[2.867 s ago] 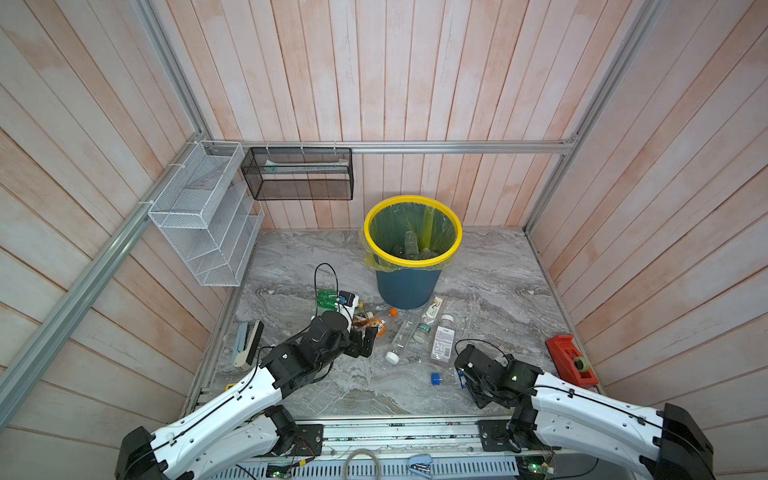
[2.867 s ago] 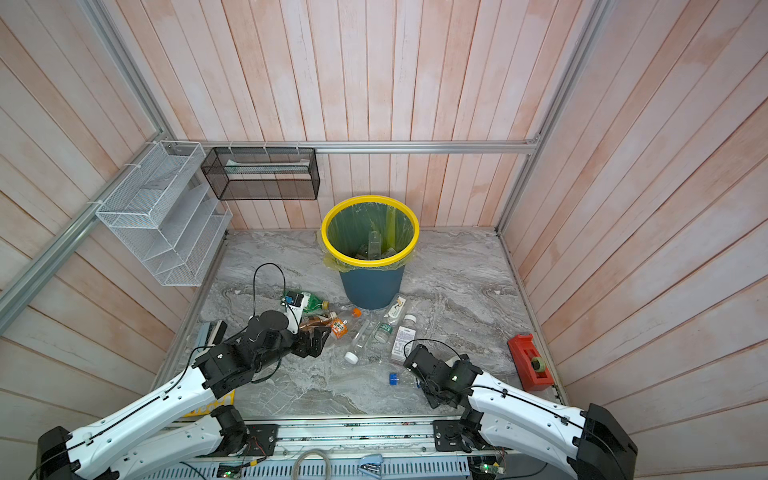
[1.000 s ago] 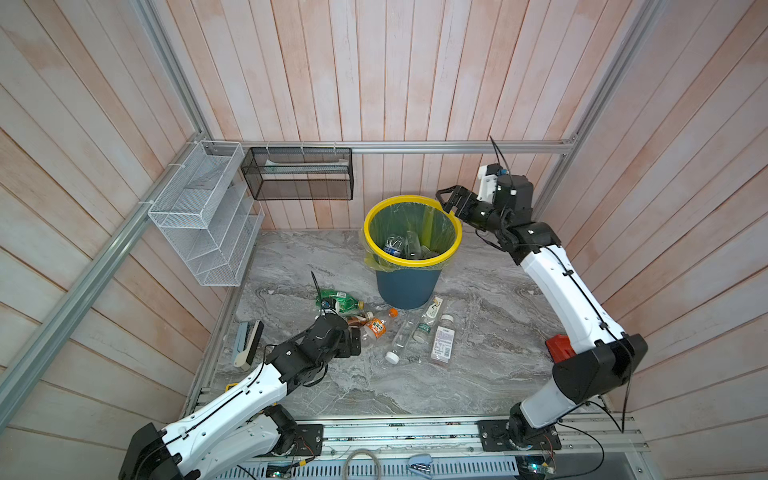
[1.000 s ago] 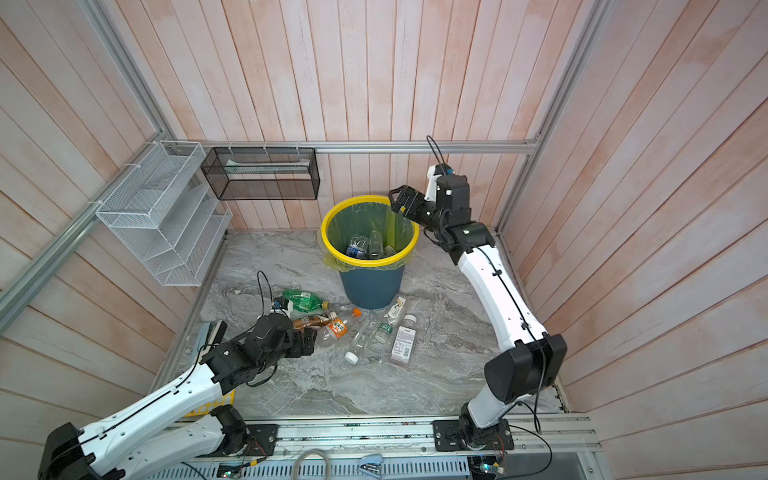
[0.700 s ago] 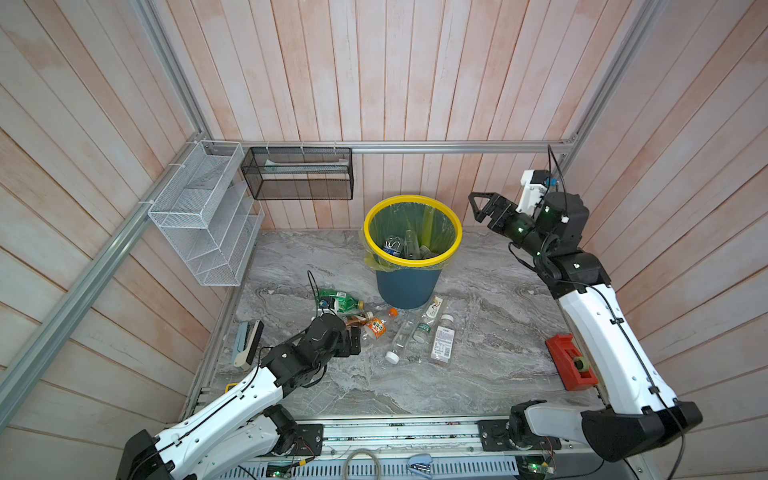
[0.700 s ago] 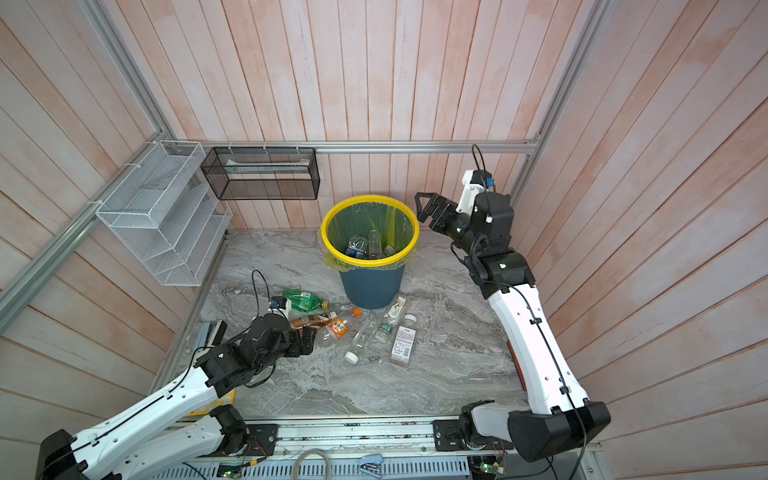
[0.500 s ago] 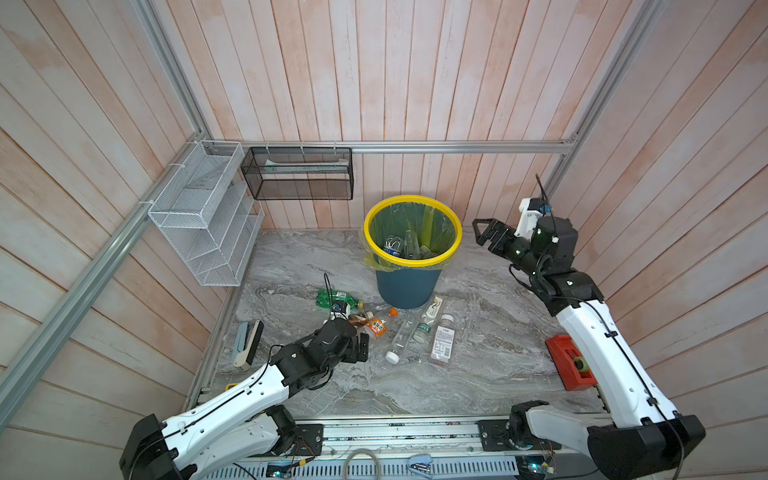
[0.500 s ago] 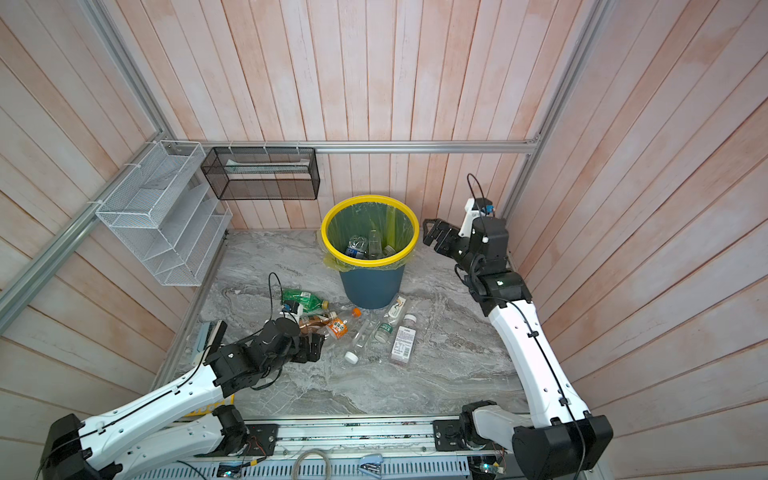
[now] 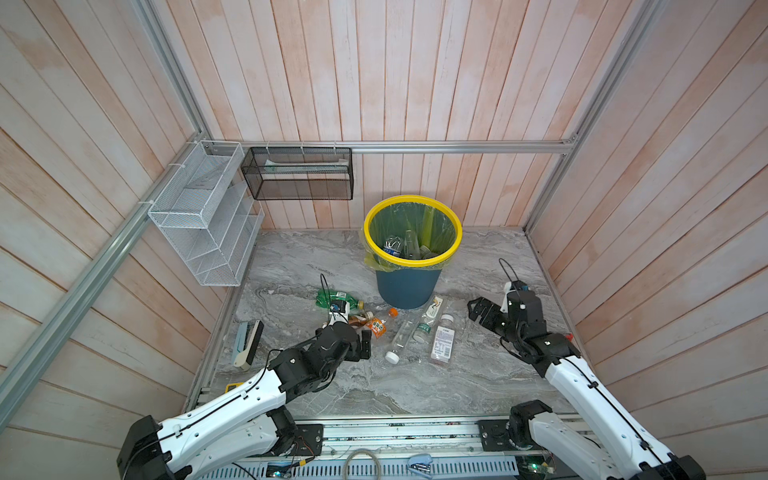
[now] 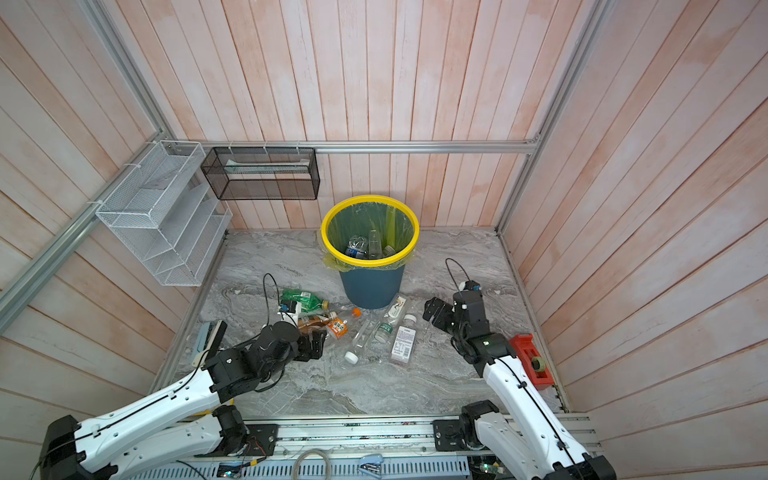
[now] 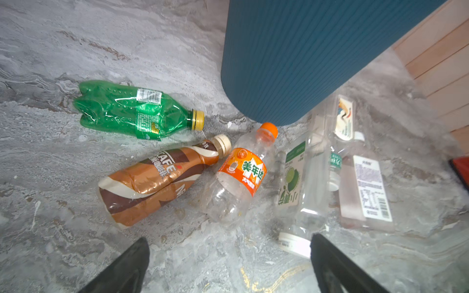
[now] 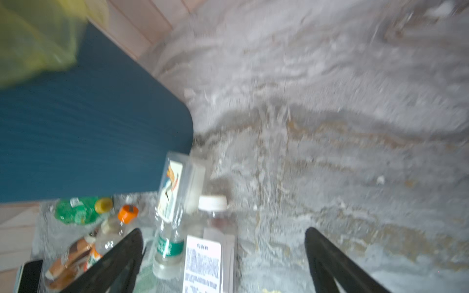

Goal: Throw the plastic bottles in the bin

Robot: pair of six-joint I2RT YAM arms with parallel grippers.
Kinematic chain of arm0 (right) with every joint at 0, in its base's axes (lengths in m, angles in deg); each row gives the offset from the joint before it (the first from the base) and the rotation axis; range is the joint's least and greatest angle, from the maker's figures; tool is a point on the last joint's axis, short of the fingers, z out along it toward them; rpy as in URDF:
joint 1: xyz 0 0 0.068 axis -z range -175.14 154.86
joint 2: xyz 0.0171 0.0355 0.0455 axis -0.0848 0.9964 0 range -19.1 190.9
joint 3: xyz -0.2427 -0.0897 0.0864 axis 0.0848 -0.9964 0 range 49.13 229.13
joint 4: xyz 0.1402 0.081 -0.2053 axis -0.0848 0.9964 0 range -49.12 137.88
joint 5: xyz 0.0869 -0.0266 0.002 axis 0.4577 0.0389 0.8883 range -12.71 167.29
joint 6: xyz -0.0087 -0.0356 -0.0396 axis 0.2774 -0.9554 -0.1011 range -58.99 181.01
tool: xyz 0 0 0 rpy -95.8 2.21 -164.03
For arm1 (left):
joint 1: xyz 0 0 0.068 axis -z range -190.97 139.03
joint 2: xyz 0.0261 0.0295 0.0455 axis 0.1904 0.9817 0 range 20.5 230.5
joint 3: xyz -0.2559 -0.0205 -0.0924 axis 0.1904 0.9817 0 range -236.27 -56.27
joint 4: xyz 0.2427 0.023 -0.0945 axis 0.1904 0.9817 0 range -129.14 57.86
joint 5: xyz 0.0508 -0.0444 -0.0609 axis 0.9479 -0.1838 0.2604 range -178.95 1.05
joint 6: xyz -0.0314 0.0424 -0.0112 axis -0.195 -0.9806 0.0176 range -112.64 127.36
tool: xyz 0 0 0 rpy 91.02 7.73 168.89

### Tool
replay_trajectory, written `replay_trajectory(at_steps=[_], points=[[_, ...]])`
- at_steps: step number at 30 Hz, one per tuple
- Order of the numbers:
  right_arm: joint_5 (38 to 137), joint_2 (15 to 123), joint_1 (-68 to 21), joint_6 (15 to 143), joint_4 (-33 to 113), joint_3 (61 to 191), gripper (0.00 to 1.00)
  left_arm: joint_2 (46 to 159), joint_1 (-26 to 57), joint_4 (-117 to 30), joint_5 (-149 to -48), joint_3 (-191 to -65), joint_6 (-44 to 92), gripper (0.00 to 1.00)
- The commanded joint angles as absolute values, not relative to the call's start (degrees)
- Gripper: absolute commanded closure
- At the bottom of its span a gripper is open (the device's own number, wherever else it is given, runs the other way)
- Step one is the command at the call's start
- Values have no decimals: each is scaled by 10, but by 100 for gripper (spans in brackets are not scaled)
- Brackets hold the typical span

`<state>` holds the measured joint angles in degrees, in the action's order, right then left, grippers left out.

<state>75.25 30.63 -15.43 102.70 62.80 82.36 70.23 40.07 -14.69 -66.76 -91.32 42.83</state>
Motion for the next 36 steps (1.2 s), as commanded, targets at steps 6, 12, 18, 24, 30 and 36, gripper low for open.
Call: replay_trajectory(at_steps=[6,12,18,24,30,36], points=[[638,380,-316,1138,650,808,1,675,390,-172,-634,-895,433,0],[603,489,-374,1149,655,860,1,687,388,-179,-654,-895,430,0],[590,554,-390,1148,663,894,1,699,386,-181,-674,-900,422,0],[597,595,-391,1136,664,895,4,700,388,-172,-669,-901,416,0],[566,577,-381,1123,700,885,22,699,386,-166,-671,-903,415,0],[574,515,-348,1100,708,845,21,701,386,-171,-678,-900,415,0]])
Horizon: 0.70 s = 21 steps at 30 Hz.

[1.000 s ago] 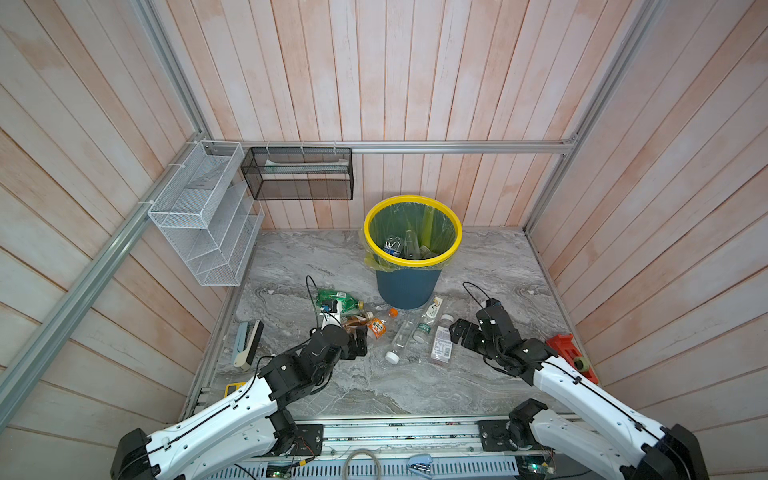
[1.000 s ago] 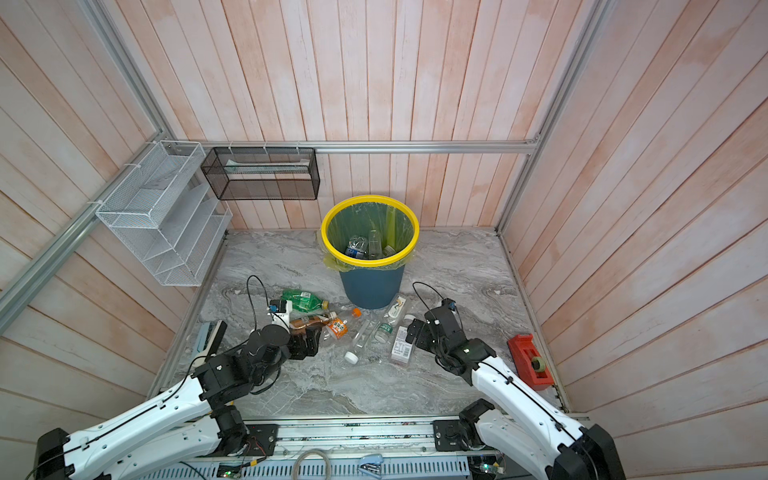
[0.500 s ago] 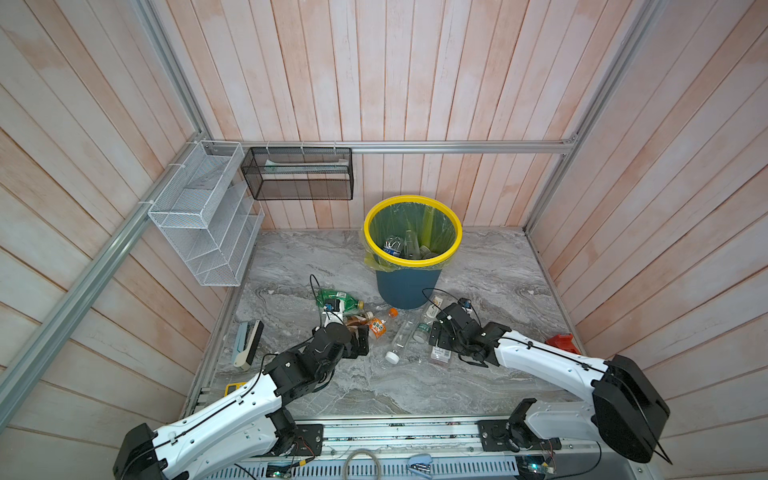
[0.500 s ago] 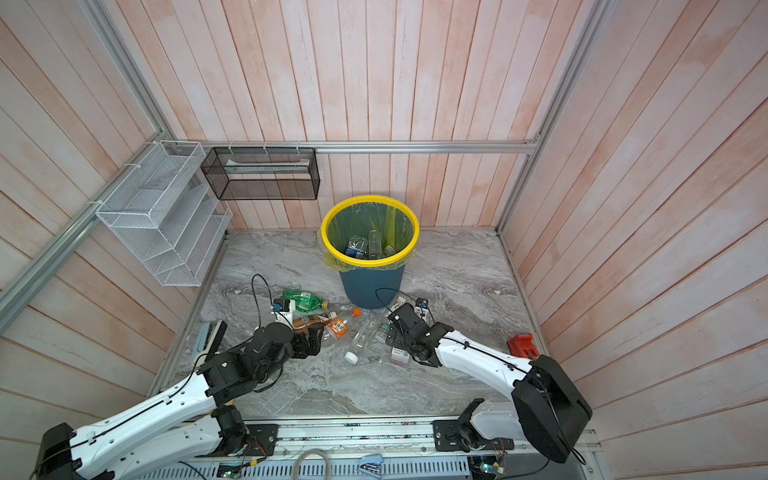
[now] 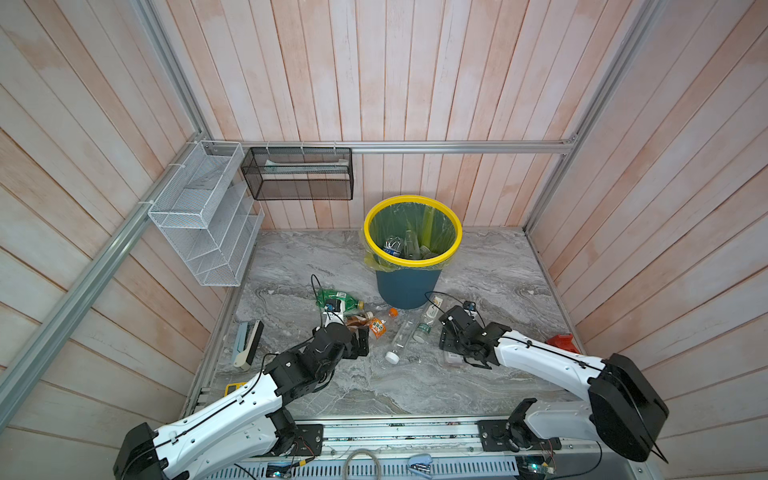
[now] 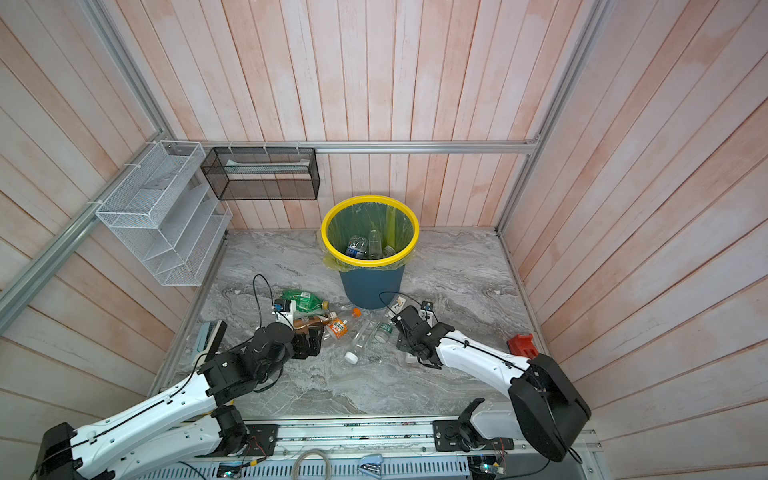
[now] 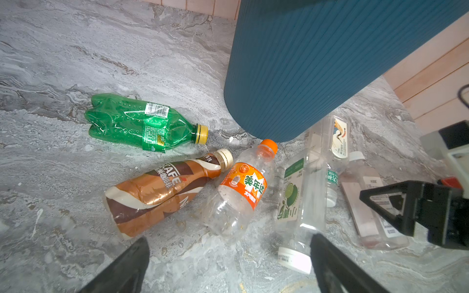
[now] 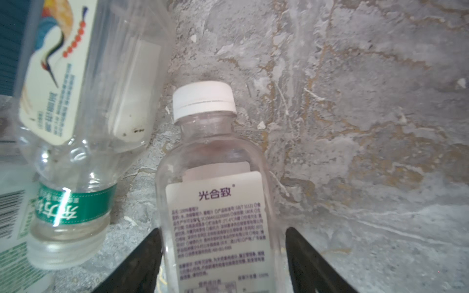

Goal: Throw the plastic bottles in the bin

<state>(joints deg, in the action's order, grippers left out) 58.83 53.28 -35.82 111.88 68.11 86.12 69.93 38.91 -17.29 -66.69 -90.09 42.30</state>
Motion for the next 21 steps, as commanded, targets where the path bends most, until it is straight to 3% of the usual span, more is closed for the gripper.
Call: replay_trajectory(at_steps=[1,5,9,15,21], points=[[576,511,-346,1092,709,845,19,702,387,-172,-679,-901,415,0],[600,524,-346,1056,707,853,7,708,387,-180,-686,-903,414,0],[613,540,-347,1027,708,866,4,712,387,-180,-692,-904,416,0],[611,583,-347,979,723,887,14,706,386,-170,-688,-901,422,0],[631,618,-345,947,718,907,30,705,387,-164,-687,-900,424,0]])
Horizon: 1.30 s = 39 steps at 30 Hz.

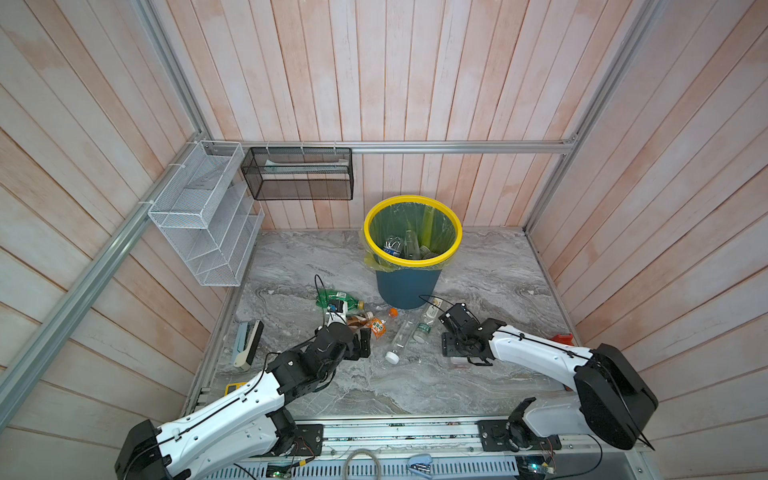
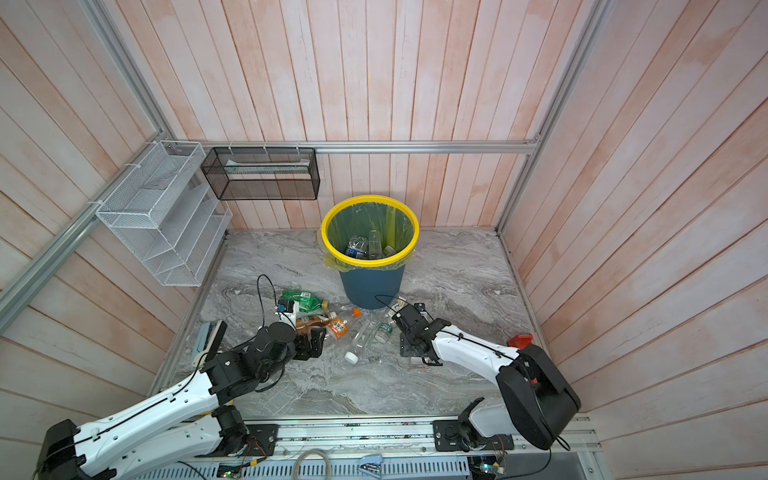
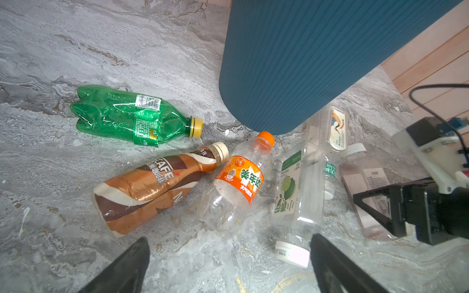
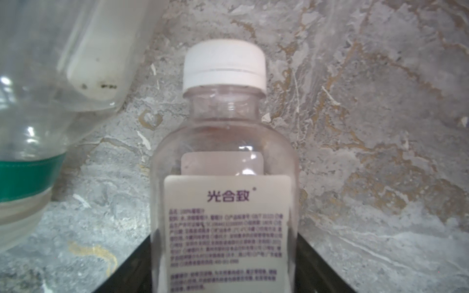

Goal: Throw the plastic bottles in the bin

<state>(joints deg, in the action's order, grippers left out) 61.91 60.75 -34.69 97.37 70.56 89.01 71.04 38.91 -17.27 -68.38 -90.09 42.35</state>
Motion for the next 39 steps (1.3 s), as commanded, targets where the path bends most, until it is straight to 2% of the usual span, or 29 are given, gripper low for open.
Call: replay_trajectory(at_steps=[1,5,7,9,17,21,24,27,31,33,35,36,38,39], points=[[632,619,-344,946,718,907,33,705,387,-162,-687,-901,426,0],[656,610,-338,940,706,897,37,702,387,-157,-687,-901,426,0],[640,590,-337,953,711,894,45,700,387,-151,-682,-902,428,0],[625,536,-337,966,700,887,46,695,386,-147,-675,-903,431,0],[527,202,-324,992,688,903,45,675,386,-152,-667,-895,432,0],[487,134,-311,977,668,958,44,678,385,-149,-671,-898,426,0],[499,177,-309,928,640,1044,44,680,385,-152,-680,-901,416,0],[547,281,-308,886,616,1153,43,688,387,-156,-692,-907,408,0],[702,450,-305,865,566,1284,41,712,397,-162,-705,-921,398,0],[801,547,-305,846,607,1372,37,730,403,-159,-709,-932,394,0],[805,644,-306,839,707,1477,31,753,406,-145,-710,-948,393,0],[778,661,-305,840,728,1504,23,760,408,-139,-709,-954,394,0],[733,646,-302,842,702,1486,0,765,414,-131,-703,-963,398,0],[727,628,-297,844,674,1466,0,764,419,-132,-700,-963,398,0]])
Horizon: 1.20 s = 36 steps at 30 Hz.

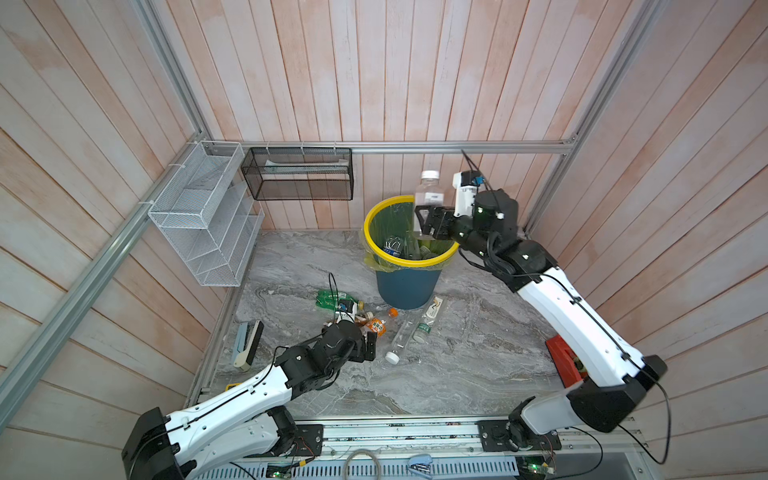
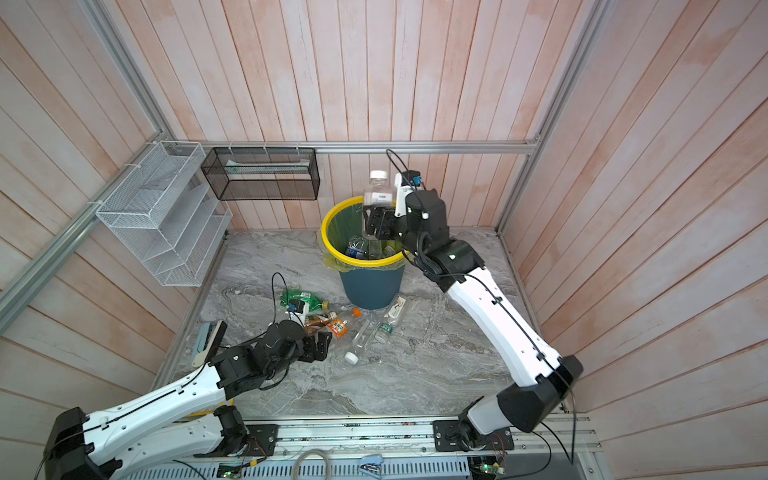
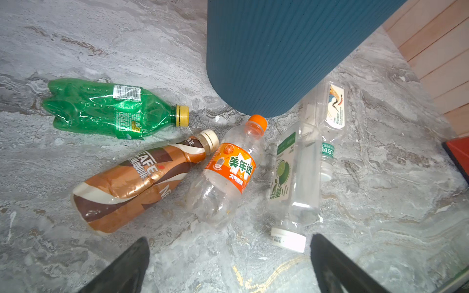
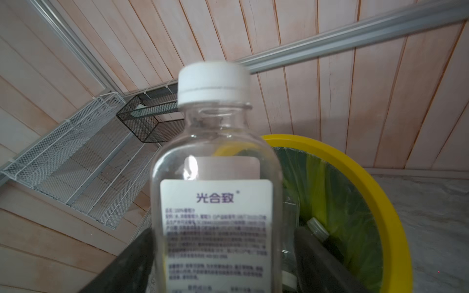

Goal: Throw the plastic bottles in the bin

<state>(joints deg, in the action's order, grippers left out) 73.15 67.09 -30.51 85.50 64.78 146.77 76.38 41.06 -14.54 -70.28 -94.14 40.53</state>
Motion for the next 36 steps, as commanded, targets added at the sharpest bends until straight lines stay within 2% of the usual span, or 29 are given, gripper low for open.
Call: replay_trajectory(at_steps=[1,10,16,28,36], points=[[727,606,-288,851,650,1443,0,761,421,-136,-697,-961,398,0],[697,507,-246,848,658,1380,0,770,426,-144,-697,-967,388,0],[683,440,-211,865,645,1286,0,794,457,-158,-710,-981,367,0],[738,302,-101,921,638,1003,1,936,500,-148,-740,-1055,316,4],[741,226,-76,963,641,877,1,1028,502,-127,-773,-1108,296,10]])
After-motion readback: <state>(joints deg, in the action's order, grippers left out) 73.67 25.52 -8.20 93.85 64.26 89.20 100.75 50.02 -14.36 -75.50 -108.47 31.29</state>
